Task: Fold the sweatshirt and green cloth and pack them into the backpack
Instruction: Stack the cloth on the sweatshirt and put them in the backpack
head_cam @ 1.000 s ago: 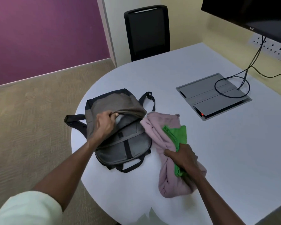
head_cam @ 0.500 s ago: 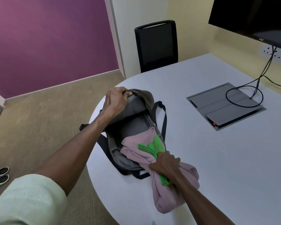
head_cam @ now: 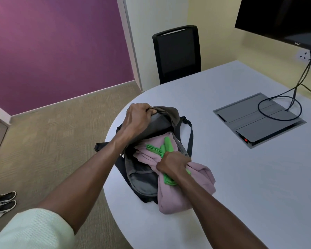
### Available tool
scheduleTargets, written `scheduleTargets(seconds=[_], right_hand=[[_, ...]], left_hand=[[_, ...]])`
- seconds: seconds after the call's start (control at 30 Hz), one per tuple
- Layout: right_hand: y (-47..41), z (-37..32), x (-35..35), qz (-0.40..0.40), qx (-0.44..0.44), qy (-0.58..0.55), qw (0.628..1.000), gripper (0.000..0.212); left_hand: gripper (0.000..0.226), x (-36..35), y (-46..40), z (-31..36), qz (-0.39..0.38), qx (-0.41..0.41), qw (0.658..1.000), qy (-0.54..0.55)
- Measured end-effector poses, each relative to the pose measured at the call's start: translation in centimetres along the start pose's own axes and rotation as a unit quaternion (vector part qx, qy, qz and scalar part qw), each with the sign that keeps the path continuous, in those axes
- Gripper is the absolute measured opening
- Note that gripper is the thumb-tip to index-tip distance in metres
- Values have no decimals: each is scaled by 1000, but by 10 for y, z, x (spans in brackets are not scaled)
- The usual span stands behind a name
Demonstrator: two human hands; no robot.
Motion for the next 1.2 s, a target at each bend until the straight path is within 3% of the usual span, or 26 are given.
scheduleTargets(seconds=[0.13,0.4,0.53,0.7,0.8,0.9,0.97,1.03,1.1,1.13,1.2], right_hand=[[-17,-21,-7,-15,-20,45,999,48],[-53,-63,1,12,-19,28,999,44],[-73,-79,5,7,-34,6,999,76],[-91,-90,2,13,-34,-21,999,81],[-94,-83,-4,-37,-29,-42,998,95],[-104,-57,-6,-111,15,-131,985,117],[-116,-34,-4,-120,72,-192,971,98],[-121,-12,-4,-16,111,-164,980,65],[-111,-7,-4,201,110,-39,973,40],[-101,-14,-5,271,118,17,955,26],[-98,-35,-21,290,195,120,929,30]], left_hand=[[30,8,-6,-2,-4,-9,1000,-2],[32,24,-6,2,2,-23,1000,-9],[33,25,-3,9,-2,-19,1000,2],[34,18,1,7,-5,10,1000,21],[34,21,-4,-2,-16,32,998,47],[33,30,-12,-15,-22,58,997,34],[32,32,-14,-21,-27,63,997,30],[31,32,-16,-21,-30,55,998,28],[30,30,-16,-18,-30,48,998,21],[30,28,-16,-16,-31,45,998,17],[30,26,-15,-13,-32,38,999,11]])
Point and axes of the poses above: each hand's wrist, its own y-axis away from the middle knuckle, its own x-axis out of the back of the hand, z = x × y, the point moved 4 cm from there along -y, towards the middle knuckle, and after that the axes turned 13 degrees about -z, right-handed, at the moved point
